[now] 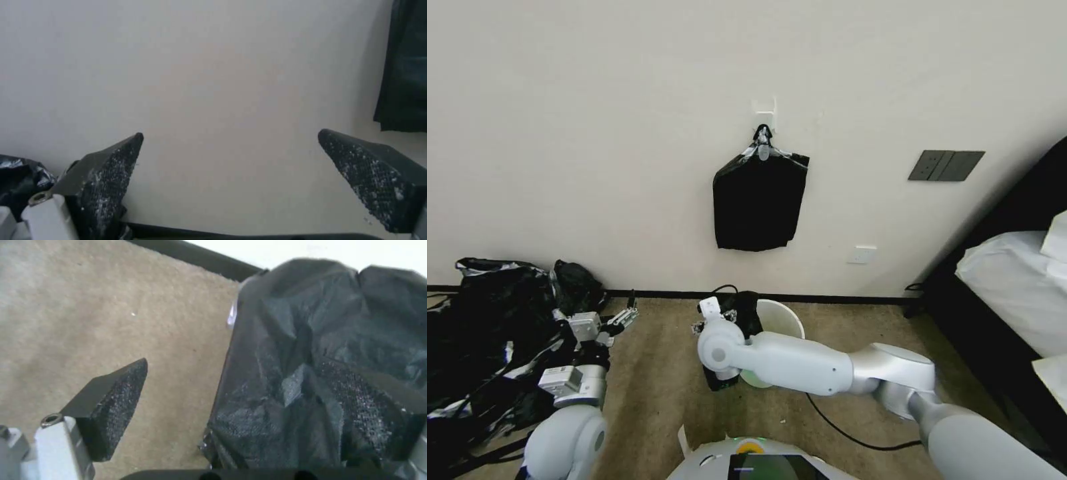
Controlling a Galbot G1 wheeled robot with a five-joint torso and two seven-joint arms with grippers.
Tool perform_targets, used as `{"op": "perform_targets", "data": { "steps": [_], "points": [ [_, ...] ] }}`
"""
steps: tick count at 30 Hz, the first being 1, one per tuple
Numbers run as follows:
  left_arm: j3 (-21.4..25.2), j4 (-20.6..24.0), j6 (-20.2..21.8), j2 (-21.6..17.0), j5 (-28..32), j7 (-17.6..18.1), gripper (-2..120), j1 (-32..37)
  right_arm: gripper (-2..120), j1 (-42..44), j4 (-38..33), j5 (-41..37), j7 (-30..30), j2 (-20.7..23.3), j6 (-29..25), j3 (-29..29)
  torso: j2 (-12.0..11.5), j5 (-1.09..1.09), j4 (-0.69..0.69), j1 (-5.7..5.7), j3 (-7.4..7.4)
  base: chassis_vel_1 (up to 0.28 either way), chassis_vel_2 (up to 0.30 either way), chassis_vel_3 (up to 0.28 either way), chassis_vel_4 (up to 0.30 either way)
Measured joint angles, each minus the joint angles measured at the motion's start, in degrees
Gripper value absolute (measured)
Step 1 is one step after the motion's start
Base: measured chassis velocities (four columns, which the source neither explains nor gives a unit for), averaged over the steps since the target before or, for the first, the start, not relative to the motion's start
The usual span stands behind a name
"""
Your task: Place a trash bag onto the trash bin.
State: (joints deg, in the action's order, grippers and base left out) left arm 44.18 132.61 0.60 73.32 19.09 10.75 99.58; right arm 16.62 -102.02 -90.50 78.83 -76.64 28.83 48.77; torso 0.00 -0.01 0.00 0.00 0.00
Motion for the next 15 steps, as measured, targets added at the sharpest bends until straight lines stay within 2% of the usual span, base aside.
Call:
{"op": "perform_targets", "data": {
  "steps": [8,11,13,15],
  "points": [
    [-0.2,-0.3,-1.2,1.0,0.0,-1.1,100,0.1,93,-0.5,5.0,0.3,1.7,-1.8,-0.7,2.3,0.0,0.0,-0.01,0.0,0.0,0.0,0.0,0.0,0.0],
    [0.1,-0.4,-1.6,1.2,0.0,-1.5,100,0.4,86,-0.7,5.5,0.4,1.8,-1.8,-0.7,2.5,0.0,0.01,-0.01,0.0,0.0,0.0,0.0,0.0,0.0],
    [0.2,-0.7,-2.2,1.5,0.0,-1.8,100,0.6,75,-0.8,6.1,0.5,2.0,-1.6,-0.7,2.9,0.0,0.01,-0.01,0.0,-0.01,0.0,0.0,0.0,0.0],
    [0.2,-0.8,-2.4,1.6,0.0,-1.8,100,0.6,71,-0.9,6.2,0.5,2.1,-1.5,-0.7,3.2,0.0,0.01,0.0,0.0,0.0,0.0,0.0,0.0,0.0]
  ]
}}
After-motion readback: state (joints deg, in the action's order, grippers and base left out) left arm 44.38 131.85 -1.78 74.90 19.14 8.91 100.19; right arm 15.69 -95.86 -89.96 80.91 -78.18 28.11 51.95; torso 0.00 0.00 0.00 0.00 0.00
